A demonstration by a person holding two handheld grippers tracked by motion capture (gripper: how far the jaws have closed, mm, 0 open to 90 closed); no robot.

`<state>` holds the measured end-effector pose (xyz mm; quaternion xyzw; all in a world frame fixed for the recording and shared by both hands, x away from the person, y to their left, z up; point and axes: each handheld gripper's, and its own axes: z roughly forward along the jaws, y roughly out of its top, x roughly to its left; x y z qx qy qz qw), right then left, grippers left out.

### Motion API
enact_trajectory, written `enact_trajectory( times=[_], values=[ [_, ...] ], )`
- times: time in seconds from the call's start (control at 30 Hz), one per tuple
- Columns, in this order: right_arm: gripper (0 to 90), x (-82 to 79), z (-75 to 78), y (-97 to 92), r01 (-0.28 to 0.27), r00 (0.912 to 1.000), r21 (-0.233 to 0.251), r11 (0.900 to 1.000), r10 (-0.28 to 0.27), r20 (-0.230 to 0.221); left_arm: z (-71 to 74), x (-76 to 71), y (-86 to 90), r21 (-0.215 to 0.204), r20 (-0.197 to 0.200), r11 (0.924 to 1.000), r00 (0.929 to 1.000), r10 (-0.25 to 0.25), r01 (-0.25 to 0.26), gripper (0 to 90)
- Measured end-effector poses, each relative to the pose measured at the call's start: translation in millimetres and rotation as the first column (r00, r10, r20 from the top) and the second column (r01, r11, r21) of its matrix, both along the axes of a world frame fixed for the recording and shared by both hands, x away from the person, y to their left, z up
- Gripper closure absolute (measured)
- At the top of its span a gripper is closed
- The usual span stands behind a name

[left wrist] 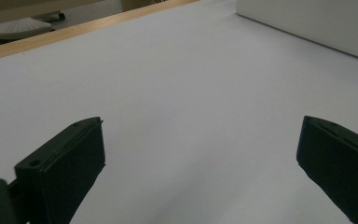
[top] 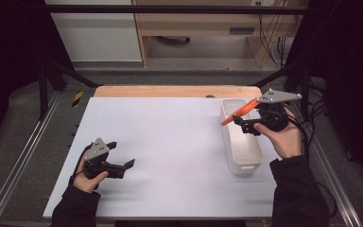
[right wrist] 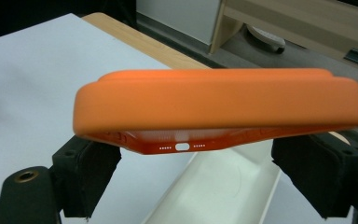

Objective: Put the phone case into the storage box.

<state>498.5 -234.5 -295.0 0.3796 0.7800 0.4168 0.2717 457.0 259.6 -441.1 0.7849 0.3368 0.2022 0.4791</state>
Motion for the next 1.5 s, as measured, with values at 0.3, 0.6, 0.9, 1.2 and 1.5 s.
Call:
enact_trajectory(
  times=[0.3,0.6,0.9,1.2,1.5],
  values=[
    [15.9,17.6,0.4,-1.9,0.092,0.9957,-0.018,0.9956,-0.092,-0.012,-1.8,-0.1,-1.0,0.004,0.0,1.0,1.0,-0.004,0.004,0.5],
    [15.9,36.8,-3.6,-3.3,0.163,0.9861,-0.024,0.9864,-0.163,-0.03,-2.0,0.1,-0.2,0.003,0.002,1.0,1.0,-0.006,0.006,0.5],
    [15.9,53.1,-9.1,-0.6,0.217,0.9749,-0.029,0.9757,-0.218,-0.045,-3.1,0.4,-0.7,0.005,-0.003,0.9999,0.9999,-0.01,0.01,0.5],
    [15.9,67.1,-17.8,2.0,0.279,0.9573,-0.026,0.9599,-0.28,-0.071,-4.5,0.7,-1.3,0.011,-0.006,0.9998,0.9999,-0.014,0.014,0.5],
    [15.7,79.5,-27.8,2.7,0.338,0.9368,-0.013,0.9411,-0.338,-0.091,-6.0,1.3,-1.9,0.015,-0.009,0.9998,0.9998,-0.016,0.017,0.5]
  ],
)
